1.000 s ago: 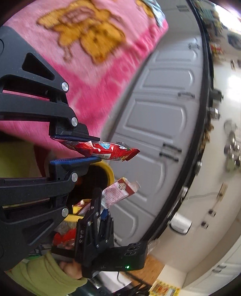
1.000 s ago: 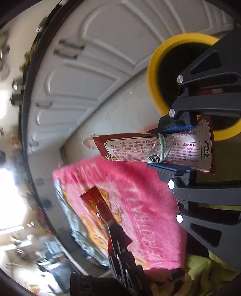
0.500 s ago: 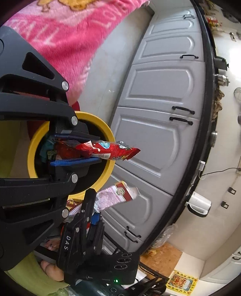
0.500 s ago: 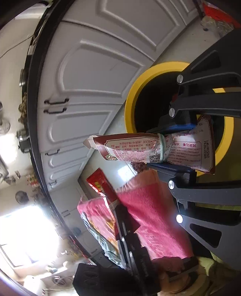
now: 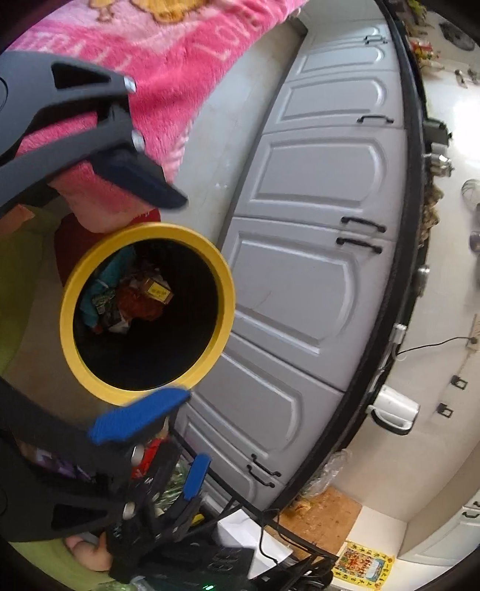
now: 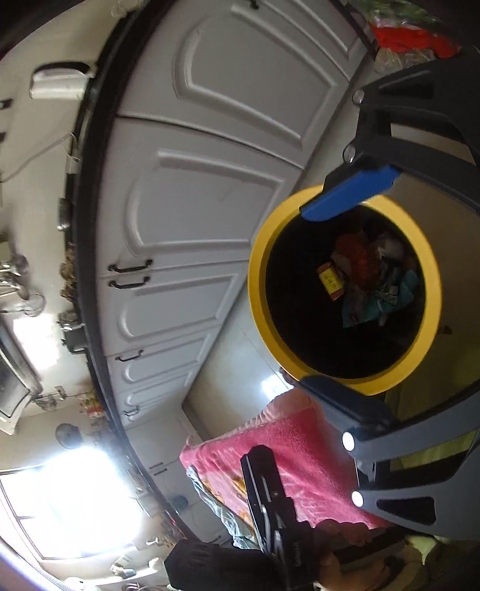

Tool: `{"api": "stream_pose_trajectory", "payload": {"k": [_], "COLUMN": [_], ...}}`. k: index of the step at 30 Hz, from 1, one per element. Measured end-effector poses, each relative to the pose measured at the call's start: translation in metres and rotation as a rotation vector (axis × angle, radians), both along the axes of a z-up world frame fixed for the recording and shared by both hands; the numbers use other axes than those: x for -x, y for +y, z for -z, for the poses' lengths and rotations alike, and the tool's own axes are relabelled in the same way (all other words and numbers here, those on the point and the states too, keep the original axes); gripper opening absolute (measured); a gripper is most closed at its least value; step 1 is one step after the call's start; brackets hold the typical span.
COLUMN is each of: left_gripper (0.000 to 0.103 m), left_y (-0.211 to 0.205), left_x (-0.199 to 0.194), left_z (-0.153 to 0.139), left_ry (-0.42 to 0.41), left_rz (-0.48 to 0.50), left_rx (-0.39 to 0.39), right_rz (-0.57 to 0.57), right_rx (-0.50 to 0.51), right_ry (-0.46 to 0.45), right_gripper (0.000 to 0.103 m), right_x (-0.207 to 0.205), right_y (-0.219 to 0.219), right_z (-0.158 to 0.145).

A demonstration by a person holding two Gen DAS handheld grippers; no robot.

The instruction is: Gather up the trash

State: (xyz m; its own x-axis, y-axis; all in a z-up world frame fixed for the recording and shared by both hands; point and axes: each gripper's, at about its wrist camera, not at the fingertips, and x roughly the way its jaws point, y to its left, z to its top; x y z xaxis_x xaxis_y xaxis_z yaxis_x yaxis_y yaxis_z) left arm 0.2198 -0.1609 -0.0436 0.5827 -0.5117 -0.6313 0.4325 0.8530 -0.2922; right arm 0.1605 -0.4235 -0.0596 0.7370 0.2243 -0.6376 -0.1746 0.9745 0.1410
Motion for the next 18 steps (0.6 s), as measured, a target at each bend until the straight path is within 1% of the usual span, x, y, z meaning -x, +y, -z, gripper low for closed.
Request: {"api": "stream_pose_trajectory", "payload": {"k": [2, 4, 9, 10, 18], "left_gripper": [0.092, 0.092, 0.092, 0.092, 0.092], "left_y": [0.008, 0.014, 0.036, 0.041, 0.065], "left_x": [0.009, 0.017, 0.047, 0.054, 0.101], "left_z": [-0.008, -0.015, -0.031, -0.034, -0.043], "left_ry": [-0.023, -0.046, -0.120, -0.134, -0.211], "left_rz": [-0.013, -0.026, -0.089, -0.101, -0.171], "left_rx": [0.009, 0.012, 0.009, 0.003, -0.042], "right_rz": [0.014, 0.035, 0.080, 0.096, 0.152], "right_rx": [0.004, 0.021, 0.077, 0.092, 0.131], "right_ry": [-0.030, -0.063, -0.142, -0.170, -0.332], "right_gripper": [0.095, 0.096, 0.097, 0.097, 0.097], "right_x": [0.012, 0.025, 0.053, 0.062, 0.107], "right_y": [0.004, 0.011, 0.033, 0.040, 0.075], "right_z": [-0.005, -0.012, -0.026, -0.029, -0.051]}}
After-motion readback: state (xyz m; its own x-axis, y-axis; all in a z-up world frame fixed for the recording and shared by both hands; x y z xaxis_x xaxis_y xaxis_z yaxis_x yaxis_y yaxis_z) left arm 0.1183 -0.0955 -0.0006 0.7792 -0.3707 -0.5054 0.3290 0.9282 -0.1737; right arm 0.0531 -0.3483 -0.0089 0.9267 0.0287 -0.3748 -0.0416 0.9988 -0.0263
